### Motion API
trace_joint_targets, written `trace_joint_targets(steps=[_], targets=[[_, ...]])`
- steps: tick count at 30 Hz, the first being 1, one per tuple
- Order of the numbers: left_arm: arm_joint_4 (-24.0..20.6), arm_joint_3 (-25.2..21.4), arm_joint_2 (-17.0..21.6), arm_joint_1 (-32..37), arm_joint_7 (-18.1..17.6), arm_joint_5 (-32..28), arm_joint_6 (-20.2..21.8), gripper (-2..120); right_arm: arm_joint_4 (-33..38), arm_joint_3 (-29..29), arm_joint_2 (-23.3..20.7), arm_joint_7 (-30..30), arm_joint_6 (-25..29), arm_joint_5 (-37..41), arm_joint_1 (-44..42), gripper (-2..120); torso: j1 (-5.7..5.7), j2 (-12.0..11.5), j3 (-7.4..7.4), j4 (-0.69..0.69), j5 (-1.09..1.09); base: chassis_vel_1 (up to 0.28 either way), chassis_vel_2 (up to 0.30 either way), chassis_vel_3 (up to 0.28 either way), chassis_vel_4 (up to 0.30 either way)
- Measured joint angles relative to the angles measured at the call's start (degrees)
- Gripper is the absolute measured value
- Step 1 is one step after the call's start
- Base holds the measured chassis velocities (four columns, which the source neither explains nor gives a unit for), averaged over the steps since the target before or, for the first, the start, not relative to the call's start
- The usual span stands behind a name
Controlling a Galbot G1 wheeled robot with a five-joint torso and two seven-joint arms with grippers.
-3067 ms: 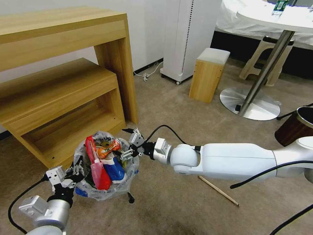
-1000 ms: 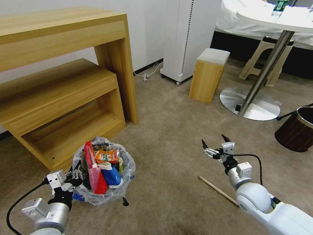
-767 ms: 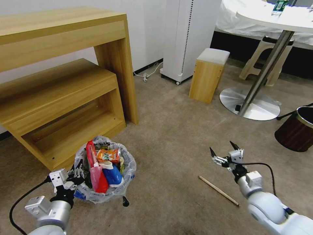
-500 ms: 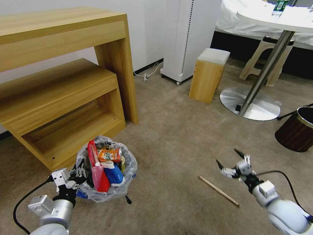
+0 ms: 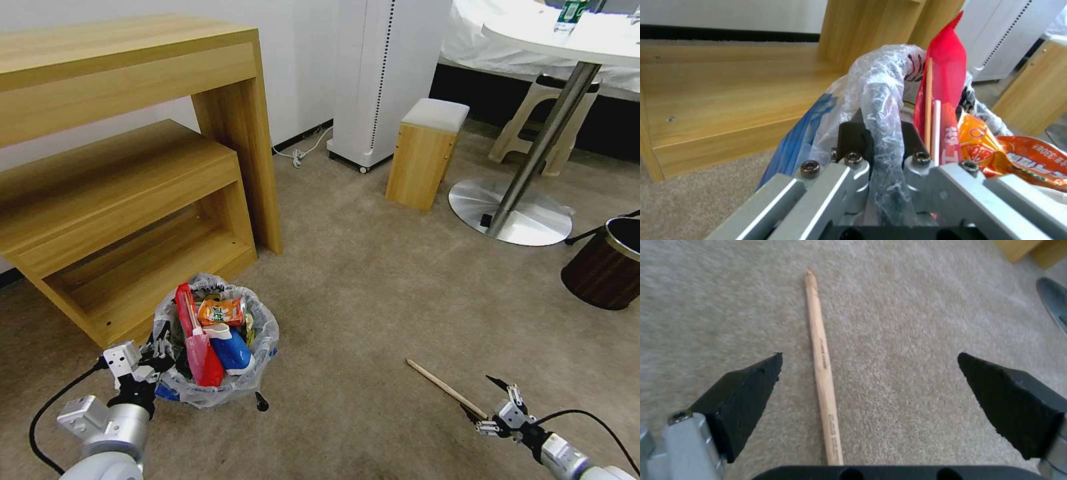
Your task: Pick up the trash bin and place the garbage on the floor into it.
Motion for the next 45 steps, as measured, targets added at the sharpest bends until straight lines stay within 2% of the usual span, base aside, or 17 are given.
trace_joint_targets(steps=[8, 15, 20, 34, 45], targets=[[0.18, -0.56, 0.29, -0.07, 0.00, -0.77, -0.13, 3, -7.94, -4.53, 3.93, 0.57, -0.43, -0.21, 5.93, 97, 0.00, 0.00, 0.00, 0.00, 0.00, 0.000, 0.000, 0.000, 0.000], [0.45, -0.64, 0.57, -0.36, -0.04, -1.11, -0.13, 3, -12.07, -6.18, 7.06, 0.51, 0.33, -0.86, 7.58, 93, 0.00, 0.00, 0.00, -0.01, 0.01, 0.000, 0.000, 0.000, 0.000], [1.15, -0.62, 0.82, -0.91, -0.19, -1.43, -0.13, 3, -14.87, -6.23, 9.22, 0.20, 1.33, -2.08, 8.20, 95, 0.00, 0.00, 0.00, -0.01, 0.00, 0.000, 0.000, 0.000, 0.000], [1.82, -0.75, 1.51, -1.69, -0.34, -2.24, 0.02, 3, -16.11, -3.57, 9.19, 0.29, 2.54, -3.38, 7.45, 94, 0.00, 0.00, 0.00, -0.01, 0.00, 0.000, 0.000, 0.000, 0.000], [1.22, -0.72, 1.44, -1.18, -0.34, -2.31, 0.03, 3, -18.52, -2.14, 10.93, 0.26, 3.80, -4.76, 6.85, 88, 0.00, 0.00, 0.00, -0.02, 0.00, 0.000, 0.000, 0.000, 0.000]])
